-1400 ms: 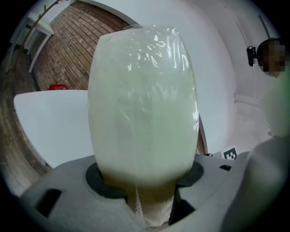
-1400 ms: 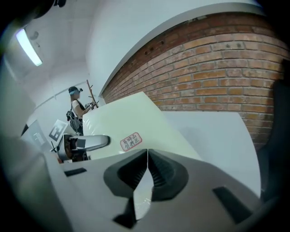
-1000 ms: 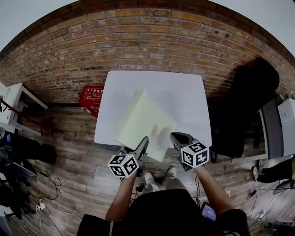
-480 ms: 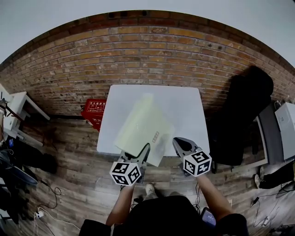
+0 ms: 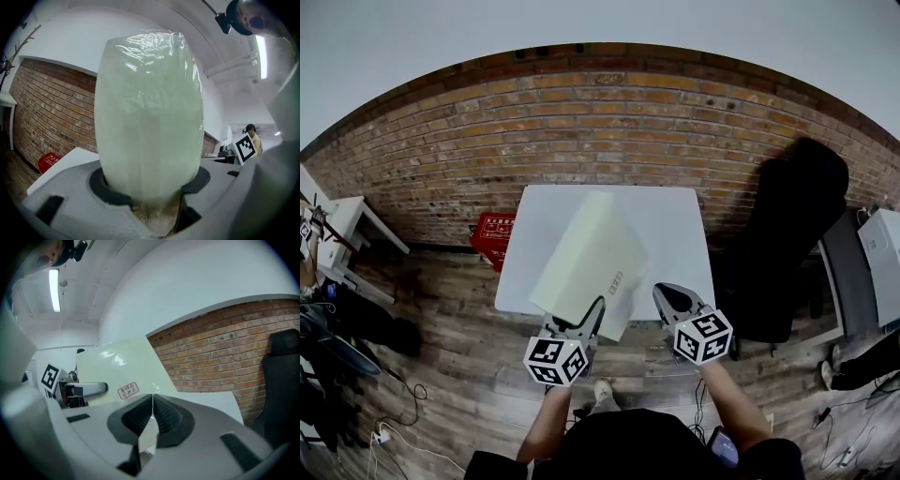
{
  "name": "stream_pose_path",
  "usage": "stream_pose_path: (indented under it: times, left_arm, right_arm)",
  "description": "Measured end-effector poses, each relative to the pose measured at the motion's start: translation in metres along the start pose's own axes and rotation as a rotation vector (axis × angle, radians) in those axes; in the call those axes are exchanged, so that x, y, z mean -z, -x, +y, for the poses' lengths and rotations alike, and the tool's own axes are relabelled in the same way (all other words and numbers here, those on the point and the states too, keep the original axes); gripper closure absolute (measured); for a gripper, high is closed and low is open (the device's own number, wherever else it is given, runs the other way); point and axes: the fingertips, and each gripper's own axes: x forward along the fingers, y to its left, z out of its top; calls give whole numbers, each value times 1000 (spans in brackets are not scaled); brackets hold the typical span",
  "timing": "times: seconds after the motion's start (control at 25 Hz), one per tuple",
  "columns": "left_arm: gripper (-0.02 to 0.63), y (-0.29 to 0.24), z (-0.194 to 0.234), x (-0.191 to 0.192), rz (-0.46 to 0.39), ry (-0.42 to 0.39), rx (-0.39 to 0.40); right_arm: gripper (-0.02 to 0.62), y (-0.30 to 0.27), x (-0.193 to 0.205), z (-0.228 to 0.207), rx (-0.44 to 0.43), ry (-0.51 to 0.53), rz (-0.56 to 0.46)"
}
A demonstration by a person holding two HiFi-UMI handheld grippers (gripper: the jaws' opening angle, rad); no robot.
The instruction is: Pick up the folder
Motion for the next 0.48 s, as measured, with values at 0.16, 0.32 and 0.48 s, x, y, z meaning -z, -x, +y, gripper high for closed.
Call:
stream_pose_path:
  times: [0.16,0.32,0.48]
  left_arm:
    - [336,8,-21,0,-8,-17,-7]
    - [336,17,-39,1,-17,-31,-19]
    - [336,27,-55,3,-30,-30,-31]
  right_arm:
    - [565,22,0,-3,-3,4,-15]
    - [565,39,1,-3,-10,9,-26]
    - [565,56,4,-1,-23,23,-28]
